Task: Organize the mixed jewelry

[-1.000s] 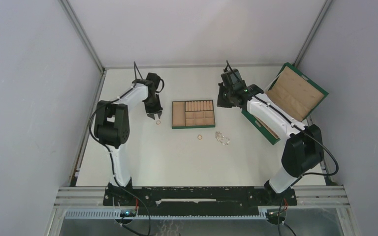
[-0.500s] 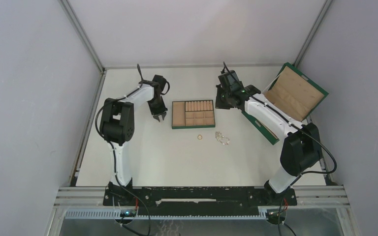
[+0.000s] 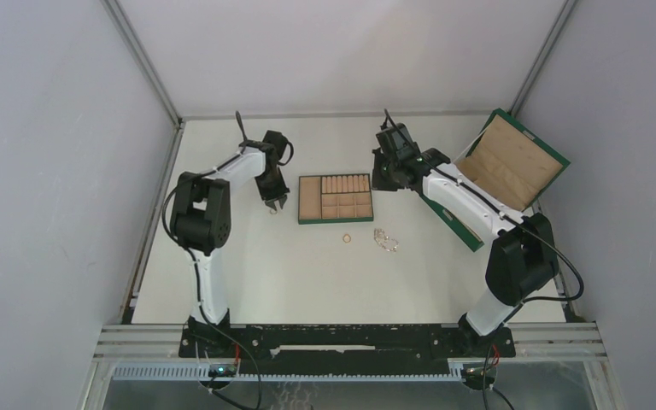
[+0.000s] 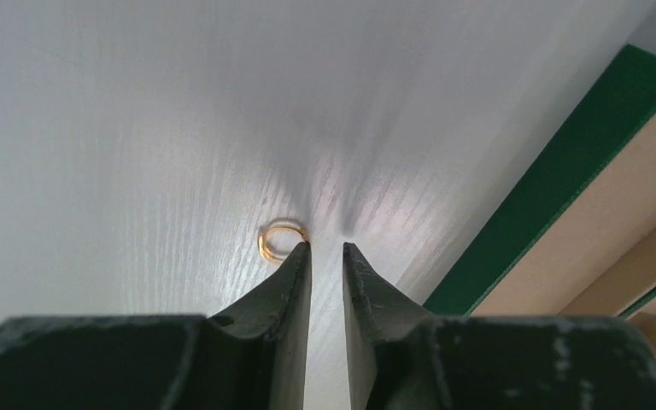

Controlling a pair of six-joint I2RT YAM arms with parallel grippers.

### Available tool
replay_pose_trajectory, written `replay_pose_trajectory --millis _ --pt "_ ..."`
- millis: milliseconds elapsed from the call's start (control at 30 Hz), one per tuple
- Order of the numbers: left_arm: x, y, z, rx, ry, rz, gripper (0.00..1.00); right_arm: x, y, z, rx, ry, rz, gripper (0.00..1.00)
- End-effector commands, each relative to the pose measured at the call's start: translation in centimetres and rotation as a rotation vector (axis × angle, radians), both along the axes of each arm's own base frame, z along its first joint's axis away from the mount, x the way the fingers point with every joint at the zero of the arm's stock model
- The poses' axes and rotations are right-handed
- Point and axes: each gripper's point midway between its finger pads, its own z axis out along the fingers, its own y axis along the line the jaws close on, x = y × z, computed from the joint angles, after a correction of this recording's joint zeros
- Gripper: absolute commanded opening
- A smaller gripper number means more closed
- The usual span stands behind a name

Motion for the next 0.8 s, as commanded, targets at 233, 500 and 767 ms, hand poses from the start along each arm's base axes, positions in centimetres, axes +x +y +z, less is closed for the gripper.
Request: replay_pose_trajectory --millis 233,500,767 --pt "0.3 0.2 6.4 -0.018 -0.178 -0.053 0.24 0.4 1.7 1.1 0.034 -0.030 0.026 0.05" --pt "-0.3 1.1 3.3 0.042 -0.090 -0.007 0.27 -0.1 1.8 0.9 0.022 -0.024 0.032 0.05" --pt "0.1 1.1 1.8 0.051 -0.064 -0.015 0.27 -0.4 1.3 0.7 0.009 -0.020 0.026 0.05"
